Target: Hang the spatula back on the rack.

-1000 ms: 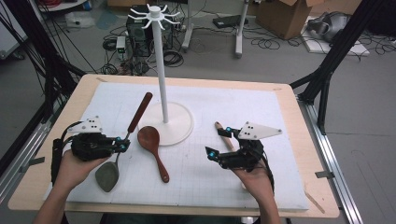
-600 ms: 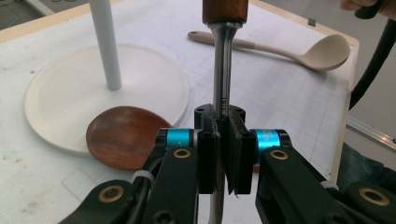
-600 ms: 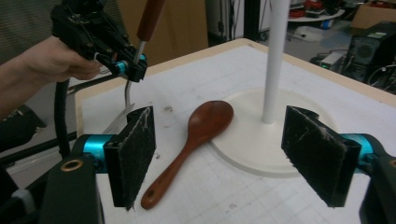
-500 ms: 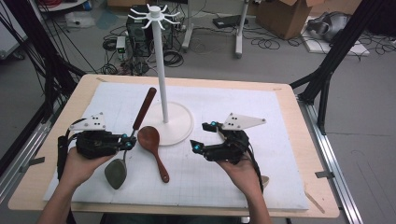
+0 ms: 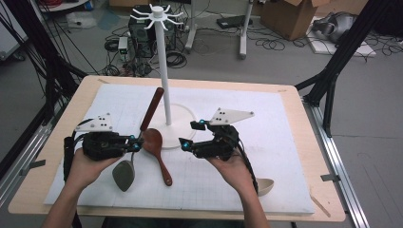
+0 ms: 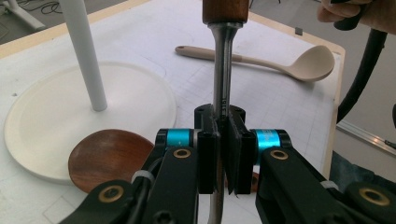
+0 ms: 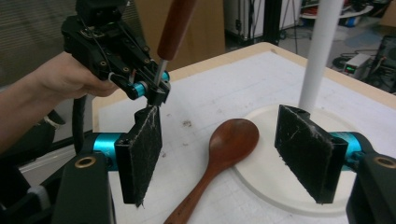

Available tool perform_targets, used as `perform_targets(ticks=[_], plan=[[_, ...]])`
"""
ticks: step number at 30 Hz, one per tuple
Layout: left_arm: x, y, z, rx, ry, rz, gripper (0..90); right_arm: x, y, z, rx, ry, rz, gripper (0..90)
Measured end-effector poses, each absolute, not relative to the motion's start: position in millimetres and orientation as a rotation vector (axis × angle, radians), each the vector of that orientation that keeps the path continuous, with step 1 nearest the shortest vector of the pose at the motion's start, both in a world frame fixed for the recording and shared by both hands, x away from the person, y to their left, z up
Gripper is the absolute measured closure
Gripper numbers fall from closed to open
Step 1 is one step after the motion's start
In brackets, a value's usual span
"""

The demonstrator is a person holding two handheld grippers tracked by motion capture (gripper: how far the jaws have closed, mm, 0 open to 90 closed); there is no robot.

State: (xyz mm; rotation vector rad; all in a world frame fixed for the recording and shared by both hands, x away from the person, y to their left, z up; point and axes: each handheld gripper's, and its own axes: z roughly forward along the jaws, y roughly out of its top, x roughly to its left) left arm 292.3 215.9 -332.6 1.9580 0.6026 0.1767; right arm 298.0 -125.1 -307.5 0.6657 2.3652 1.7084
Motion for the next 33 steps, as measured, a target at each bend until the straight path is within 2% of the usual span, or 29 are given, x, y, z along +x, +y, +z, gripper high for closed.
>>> perform_targets(ticks=[21, 33], plan=[[294.1, 196.1, -328.6, 1.973, 0.561, 0.16, 83.8, 305.5, -97.6, -295.5, 0.605, 2.373, 1.759, 35.1], [296.3, 186.0, -329.1, 1.981, 0.542, 0.143, 83.8, 309.4, -83.1, -292.0, 0.597, 2.393, 1.773, 40.8]])
